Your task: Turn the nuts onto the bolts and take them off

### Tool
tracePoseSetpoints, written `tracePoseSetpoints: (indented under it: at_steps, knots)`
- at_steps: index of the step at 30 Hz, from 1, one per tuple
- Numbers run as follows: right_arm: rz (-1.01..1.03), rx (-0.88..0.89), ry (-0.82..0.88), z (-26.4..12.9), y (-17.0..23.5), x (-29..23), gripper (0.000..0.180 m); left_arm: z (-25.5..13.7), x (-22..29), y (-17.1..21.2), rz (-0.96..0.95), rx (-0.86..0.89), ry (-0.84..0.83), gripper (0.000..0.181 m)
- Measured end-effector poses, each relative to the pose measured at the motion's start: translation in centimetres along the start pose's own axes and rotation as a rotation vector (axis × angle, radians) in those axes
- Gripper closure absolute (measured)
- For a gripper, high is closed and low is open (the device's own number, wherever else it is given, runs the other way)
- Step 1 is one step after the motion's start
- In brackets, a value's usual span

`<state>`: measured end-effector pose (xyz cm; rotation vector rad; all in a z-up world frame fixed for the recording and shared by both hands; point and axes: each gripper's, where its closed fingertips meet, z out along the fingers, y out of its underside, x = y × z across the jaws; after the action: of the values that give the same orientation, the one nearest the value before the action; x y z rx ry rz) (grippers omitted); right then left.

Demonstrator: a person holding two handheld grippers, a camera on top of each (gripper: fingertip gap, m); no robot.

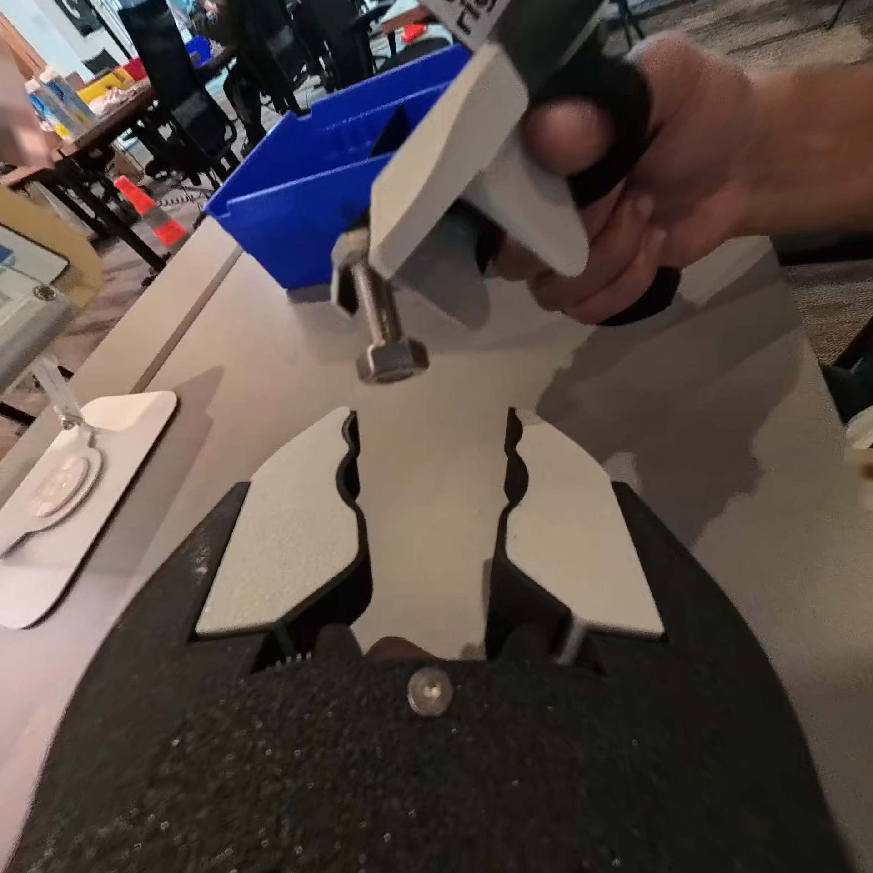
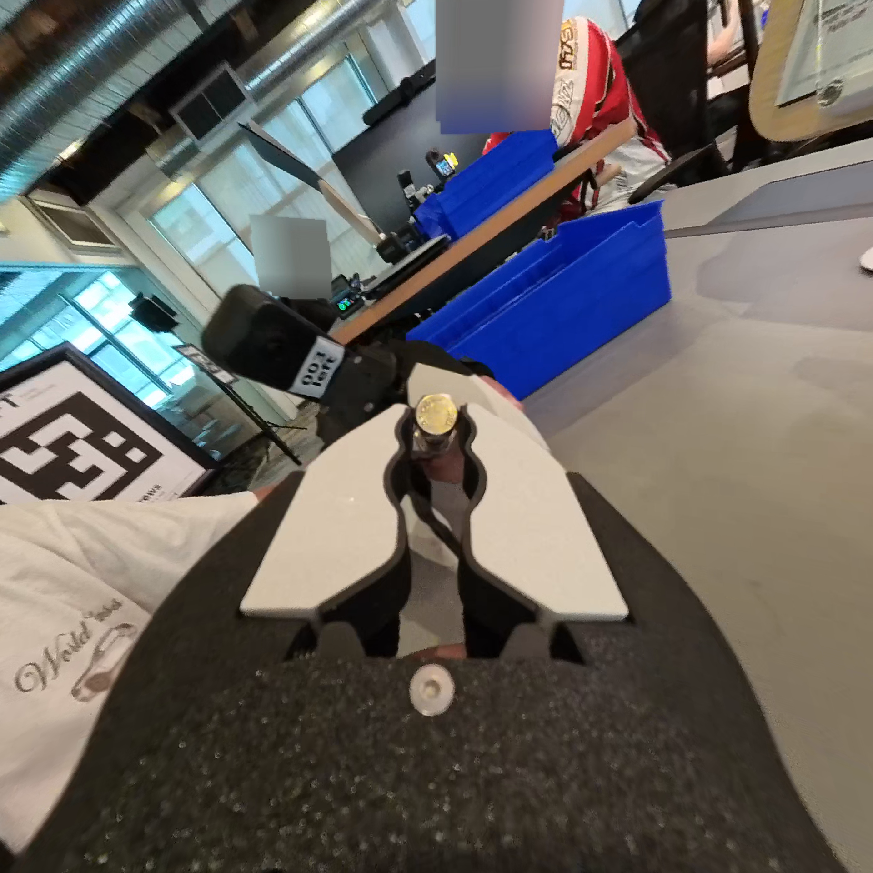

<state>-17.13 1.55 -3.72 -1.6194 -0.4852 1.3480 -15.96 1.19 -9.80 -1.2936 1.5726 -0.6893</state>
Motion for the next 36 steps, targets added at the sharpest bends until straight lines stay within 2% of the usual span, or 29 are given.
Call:
tracePoseSetpoints:
  at_steps: [3,7,13,18,27,32,36]
  knots:
    - [0.005,0.019,0.027,-0.5,-0.5,0.6,0.162,-0.6,-0.7,-0.1,-0.035,0.013,-0.009,0.122]
    - [0.028,0.037,0.056,-1.1,-0.9,1.5,0.162,-1.9,-0.5,-2.1,-0.063,0.096,0.016,0.123]
    - [-0.035,0.1,-0.024,-1.8,-2.4,0.0,0.162,-2.2,1.7,-3.2,-0.323,0.162,0.292,0.128]
    - [-0.068,0.091,-0.063,-1.3,-1.7,-0.6,0.162,-2.4,3.1,-4.6,-0.48,0.265,0.485,0.128]
    - [-0.077,0.084,-0.063,-1.0,-1.2,-0.3,0.162,-4.1,1.8,-5.7,-0.498,0.351,0.474,0.133]
    - [-0.088,0.059,-0.069,-0.9,-0.8,-0.5,0.162,-4.0,0.5,-5.4,-0.492,0.353,0.392,0.125]
    - [-0.097,0.054,-0.067,-0.6,-0.5,-0.6,0.162,-5.0,0.2,-6.1,-0.525,0.404,0.433,0.128]
